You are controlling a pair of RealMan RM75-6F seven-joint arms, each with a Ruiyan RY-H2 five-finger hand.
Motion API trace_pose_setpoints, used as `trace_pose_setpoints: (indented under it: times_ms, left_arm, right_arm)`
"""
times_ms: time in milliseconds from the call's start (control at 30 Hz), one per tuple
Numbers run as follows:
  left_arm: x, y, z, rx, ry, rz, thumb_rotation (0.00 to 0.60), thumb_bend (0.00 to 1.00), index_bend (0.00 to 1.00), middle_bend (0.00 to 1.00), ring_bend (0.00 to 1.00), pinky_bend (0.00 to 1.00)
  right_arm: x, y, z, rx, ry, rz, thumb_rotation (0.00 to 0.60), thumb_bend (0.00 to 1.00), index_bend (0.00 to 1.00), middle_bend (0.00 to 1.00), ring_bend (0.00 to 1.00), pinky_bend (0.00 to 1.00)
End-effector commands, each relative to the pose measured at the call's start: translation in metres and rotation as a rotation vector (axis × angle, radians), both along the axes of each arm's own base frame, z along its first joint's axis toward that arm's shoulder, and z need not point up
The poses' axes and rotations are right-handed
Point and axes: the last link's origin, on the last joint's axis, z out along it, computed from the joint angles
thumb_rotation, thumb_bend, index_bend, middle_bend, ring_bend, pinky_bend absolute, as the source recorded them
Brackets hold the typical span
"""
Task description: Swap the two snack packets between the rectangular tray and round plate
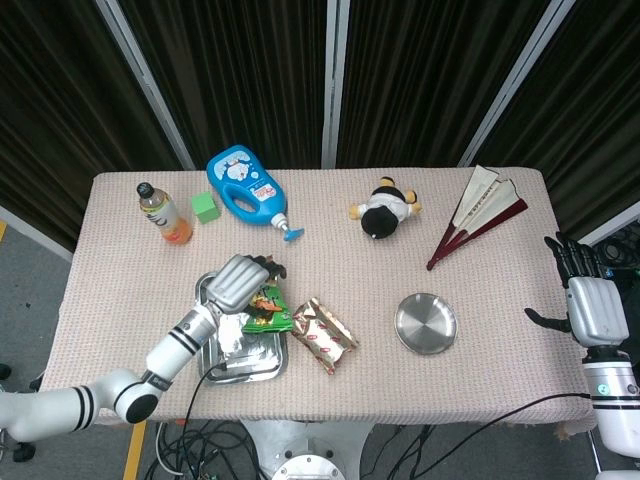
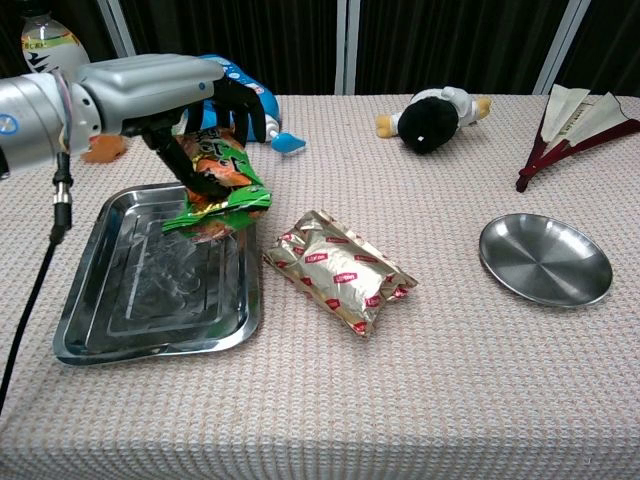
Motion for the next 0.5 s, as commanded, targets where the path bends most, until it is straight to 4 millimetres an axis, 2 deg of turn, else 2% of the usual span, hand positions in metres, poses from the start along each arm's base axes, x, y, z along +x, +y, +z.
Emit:
trace_pose_setpoints:
  times_ms: [33, 167, 500]
  left_arm:
    - [0.020, 0.019, -0.010, 0.003, -0.034, -0.030, 0.600, 0.20, 0.36, 0.43, 0.40, 0.55]
    - [0.039, 0.036, -0.028, -0.021, -0.058, -0.045, 0.600, 0.20, 0.35, 0.43, 0.40, 0.55]
    - [0.078, 0.052, -0.065, -0.073, -0.100, -0.102, 0.600, 0.20, 0.34, 0.41, 0.38, 0.53]
  right_arm:
    - [-0.003, 0.001, 0.002, -0.011, -0.008, -0.004, 0.600, 0.00, 0.00, 0.00, 0.00, 0.00]
    - [-0.007, 0.003, 0.007, -0.031, -0.016, -0.012, 0.600, 0.00, 0.00, 0.00, 0.00, 0.00]
    - [-0.022, 0.006, 0.014, -0.056, -0.035, -0.057, 0.600, 0.00, 0.00, 0.00, 0.00, 0.00]
